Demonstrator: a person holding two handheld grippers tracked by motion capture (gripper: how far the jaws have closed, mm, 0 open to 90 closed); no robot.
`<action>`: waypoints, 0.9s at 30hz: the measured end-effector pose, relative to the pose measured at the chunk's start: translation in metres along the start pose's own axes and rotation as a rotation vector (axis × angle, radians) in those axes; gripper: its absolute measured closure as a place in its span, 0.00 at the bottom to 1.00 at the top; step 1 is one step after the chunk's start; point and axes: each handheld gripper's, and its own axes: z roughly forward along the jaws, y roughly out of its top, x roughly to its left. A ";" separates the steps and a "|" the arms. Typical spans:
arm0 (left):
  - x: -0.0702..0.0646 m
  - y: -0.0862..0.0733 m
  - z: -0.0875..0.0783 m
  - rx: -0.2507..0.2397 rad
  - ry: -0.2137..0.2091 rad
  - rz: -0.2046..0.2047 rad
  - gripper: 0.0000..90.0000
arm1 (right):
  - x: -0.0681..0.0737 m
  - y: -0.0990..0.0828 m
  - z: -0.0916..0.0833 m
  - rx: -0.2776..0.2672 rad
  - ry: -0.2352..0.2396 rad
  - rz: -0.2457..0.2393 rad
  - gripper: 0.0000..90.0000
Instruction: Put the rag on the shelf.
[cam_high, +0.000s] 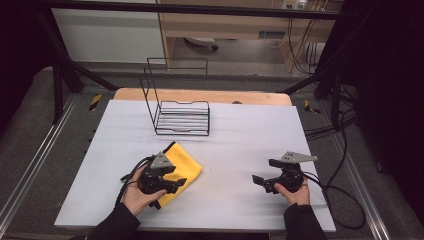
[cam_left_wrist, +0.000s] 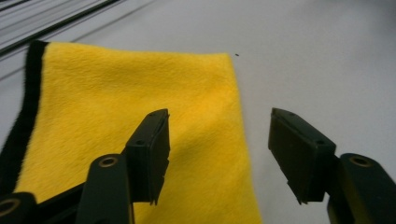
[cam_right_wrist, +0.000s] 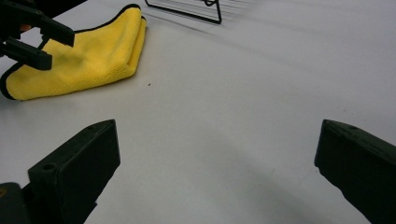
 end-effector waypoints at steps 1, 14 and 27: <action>-0.003 0.001 0.003 0.013 -0.007 0.001 0.46 | 0.000 0.000 0.000 0.000 -0.001 0.000 0.01; -0.018 -0.004 0.025 0.094 0.057 0.062 0.69 | 0.000 0.000 -0.001 0.000 0.001 0.002 0.01; -0.019 -0.005 0.031 0.102 0.105 0.076 0.89 | 0.001 0.001 0.002 0.004 0.004 -0.002 0.01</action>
